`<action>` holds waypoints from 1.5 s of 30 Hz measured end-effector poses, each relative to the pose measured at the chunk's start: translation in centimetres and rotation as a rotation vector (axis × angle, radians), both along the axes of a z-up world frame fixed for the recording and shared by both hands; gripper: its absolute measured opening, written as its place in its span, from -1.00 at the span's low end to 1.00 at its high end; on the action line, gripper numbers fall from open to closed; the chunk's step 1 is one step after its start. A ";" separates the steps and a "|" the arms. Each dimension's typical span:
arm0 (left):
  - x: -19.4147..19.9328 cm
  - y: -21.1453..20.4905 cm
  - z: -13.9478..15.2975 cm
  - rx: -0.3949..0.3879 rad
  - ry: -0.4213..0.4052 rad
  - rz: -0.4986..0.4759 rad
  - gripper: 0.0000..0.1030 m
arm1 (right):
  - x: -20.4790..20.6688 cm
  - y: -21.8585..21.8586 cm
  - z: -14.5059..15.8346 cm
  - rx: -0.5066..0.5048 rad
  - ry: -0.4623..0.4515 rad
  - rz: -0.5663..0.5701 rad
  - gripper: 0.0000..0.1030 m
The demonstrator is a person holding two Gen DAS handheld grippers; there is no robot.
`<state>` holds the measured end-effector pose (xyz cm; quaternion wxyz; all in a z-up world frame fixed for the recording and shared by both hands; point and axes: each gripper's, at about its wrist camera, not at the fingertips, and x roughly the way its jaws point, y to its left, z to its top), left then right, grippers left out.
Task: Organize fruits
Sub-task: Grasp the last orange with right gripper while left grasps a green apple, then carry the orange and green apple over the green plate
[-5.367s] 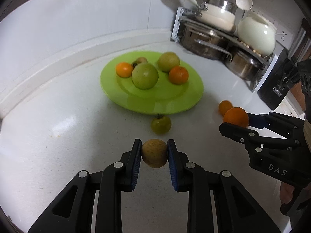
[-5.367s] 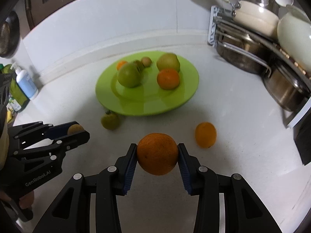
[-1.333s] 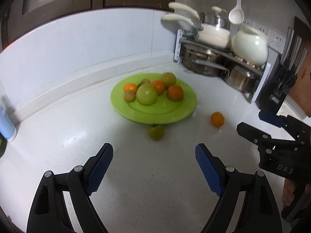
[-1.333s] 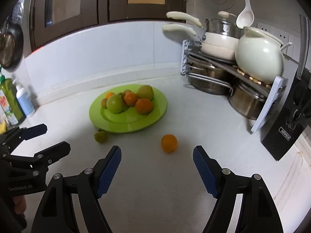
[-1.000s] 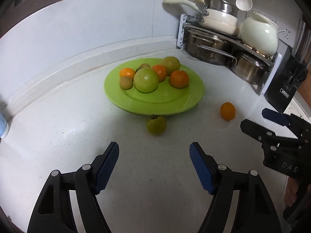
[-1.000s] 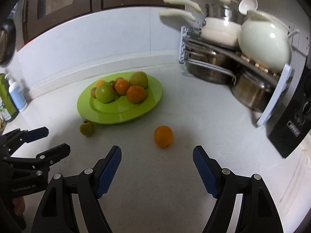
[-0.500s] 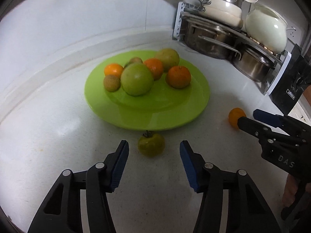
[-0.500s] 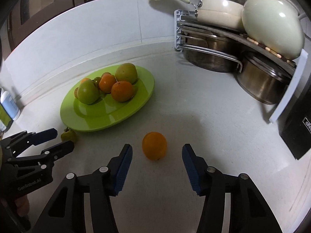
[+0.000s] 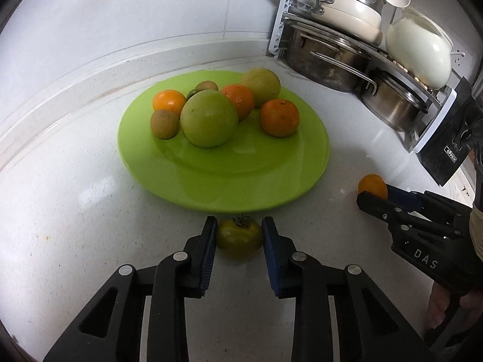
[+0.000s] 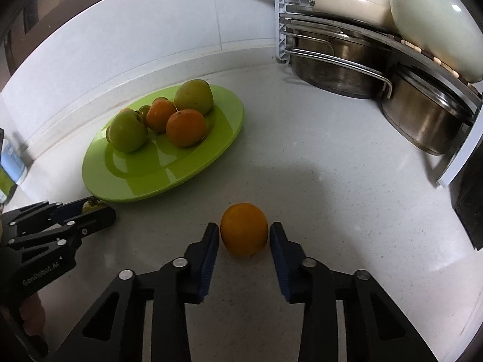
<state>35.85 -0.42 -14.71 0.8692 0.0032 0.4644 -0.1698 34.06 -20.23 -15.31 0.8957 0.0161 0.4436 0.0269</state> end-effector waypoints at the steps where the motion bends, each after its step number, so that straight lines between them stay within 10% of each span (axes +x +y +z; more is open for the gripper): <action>1: 0.0 0.0 0.0 0.002 -0.001 0.001 -0.42 | 0.0 0.0 0.0 -0.001 0.000 0.000 -0.37; 45: -7.5 2.5 10.7 -0.013 -0.244 -0.020 -0.42 | -8.1 4.0 9.7 0.031 -0.195 0.105 -0.37</action>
